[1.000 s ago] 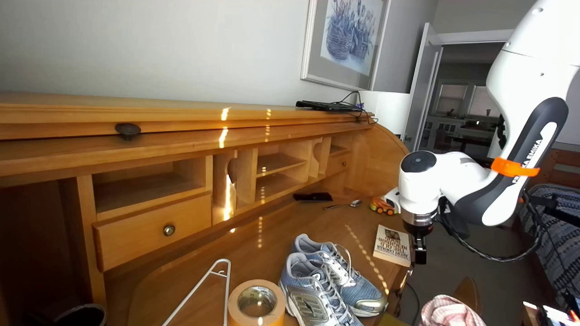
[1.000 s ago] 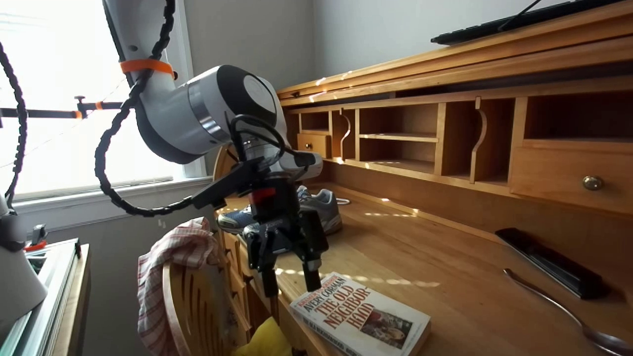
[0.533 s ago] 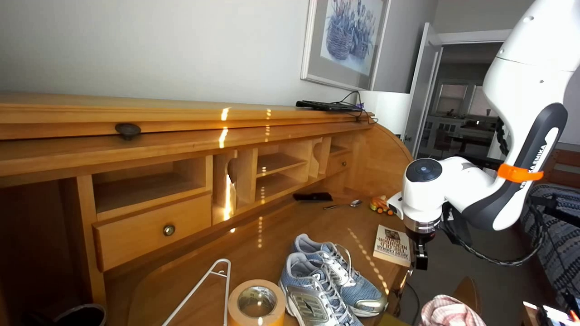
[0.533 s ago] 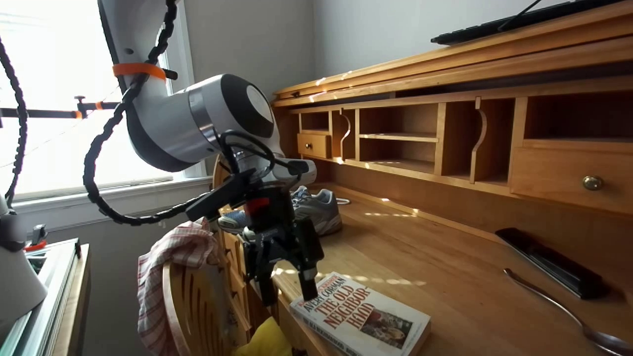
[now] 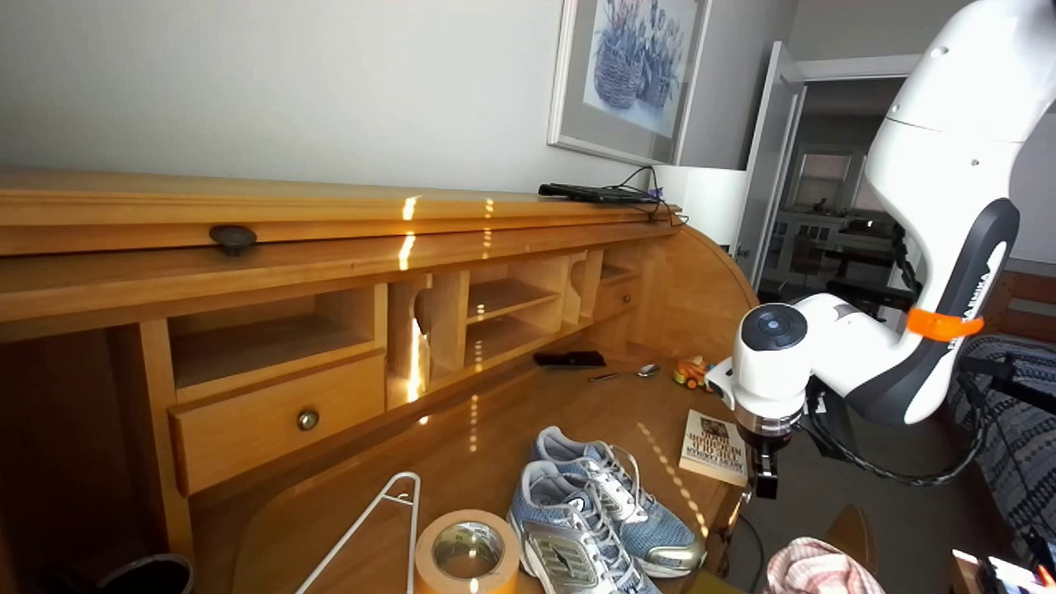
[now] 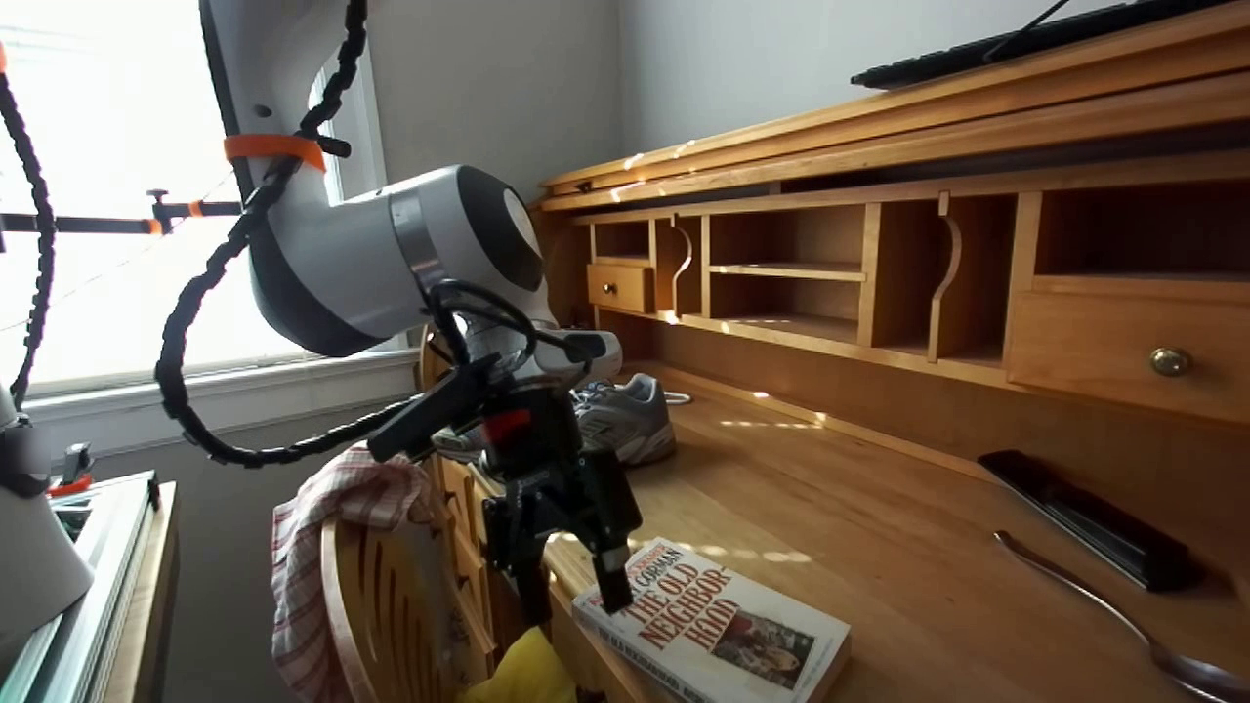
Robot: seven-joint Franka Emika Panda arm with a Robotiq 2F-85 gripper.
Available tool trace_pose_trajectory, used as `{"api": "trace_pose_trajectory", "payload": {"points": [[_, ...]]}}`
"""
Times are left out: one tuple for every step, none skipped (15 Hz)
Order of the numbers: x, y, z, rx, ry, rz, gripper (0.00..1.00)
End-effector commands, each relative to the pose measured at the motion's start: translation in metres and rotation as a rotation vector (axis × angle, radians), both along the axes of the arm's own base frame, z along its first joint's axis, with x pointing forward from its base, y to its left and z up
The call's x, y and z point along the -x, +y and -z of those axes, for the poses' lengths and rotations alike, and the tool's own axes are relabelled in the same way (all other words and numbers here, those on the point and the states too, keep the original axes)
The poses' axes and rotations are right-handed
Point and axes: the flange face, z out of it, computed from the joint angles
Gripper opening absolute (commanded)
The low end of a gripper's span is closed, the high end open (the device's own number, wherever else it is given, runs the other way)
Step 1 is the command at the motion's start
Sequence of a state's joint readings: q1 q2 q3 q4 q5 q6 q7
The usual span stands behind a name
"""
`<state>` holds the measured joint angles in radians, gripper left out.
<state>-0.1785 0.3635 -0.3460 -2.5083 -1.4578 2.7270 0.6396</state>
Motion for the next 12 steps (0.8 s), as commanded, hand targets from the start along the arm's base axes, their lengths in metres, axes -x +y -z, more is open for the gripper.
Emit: {"api": "trace_pose_trajectory", "payload": {"points": [[-0.002,-0.003,0.010,0.009,-0.020,-0.009,1.00],[-0.002,-0.004,0.012,0.013,-0.023,-0.011,1.00],[-0.002,-0.004,0.013,0.015,-0.025,-0.009,1.00],[-0.003,-0.005,0.015,0.018,-0.026,-0.007,1.00],[-0.003,-0.005,0.016,0.020,-0.028,-0.006,1.00],[-0.003,-0.005,0.018,0.022,-0.029,-0.006,1.00],[-0.004,-0.006,0.019,0.023,-0.032,-0.004,1.00],[-0.004,-0.006,0.021,0.025,-0.033,-0.006,1.00],[-0.005,-0.005,0.022,0.027,-0.034,-0.008,1.00],[-0.005,-0.005,0.024,0.030,-0.035,-0.010,1.00],[-0.006,-0.005,0.025,0.032,-0.036,-0.013,1.00],[-0.007,-0.004,0.026,0.034,-0.039,-0.014,1.00]]}}
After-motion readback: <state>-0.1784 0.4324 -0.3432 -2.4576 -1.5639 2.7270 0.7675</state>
